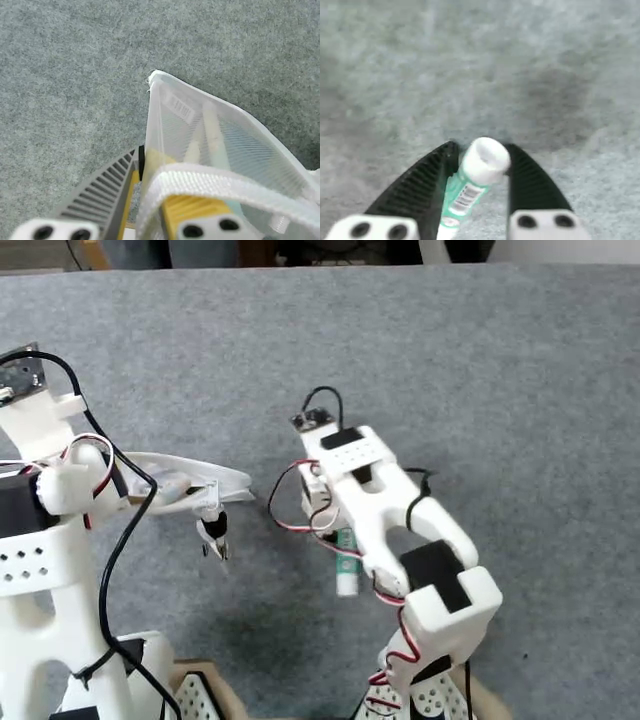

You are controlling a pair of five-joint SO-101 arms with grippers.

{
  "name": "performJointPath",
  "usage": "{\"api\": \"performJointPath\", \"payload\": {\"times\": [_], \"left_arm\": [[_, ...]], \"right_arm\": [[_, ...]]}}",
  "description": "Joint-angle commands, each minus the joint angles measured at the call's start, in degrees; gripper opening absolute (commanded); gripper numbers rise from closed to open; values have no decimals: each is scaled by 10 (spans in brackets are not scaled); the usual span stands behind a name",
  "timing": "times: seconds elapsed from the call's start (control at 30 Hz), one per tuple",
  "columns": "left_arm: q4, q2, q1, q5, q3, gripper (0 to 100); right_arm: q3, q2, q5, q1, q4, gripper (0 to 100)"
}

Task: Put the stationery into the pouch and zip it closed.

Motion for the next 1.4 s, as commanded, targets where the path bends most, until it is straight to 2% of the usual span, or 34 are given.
{"api": "performJointPath", "payload": {"times": [0.0,0.37,0.7,1.1,1.37], "left_arm": [[-21,-14,-7,-4,-2,29],[-23,-14,-7,-4,-2,29],[-22,-14,-7,-4,-2,29],[-21,-14,-7,-4,-2,29],[-21,-14,-7,-4,-2,29]], "right_arm": [[-30,-2,6,5,-11,34],[-31,-3,8,7,-10,12],[-90,-2,13,7,69,15],[-115,-5,25,9,63,12],[-183,-116,29,13,105,12]]}}
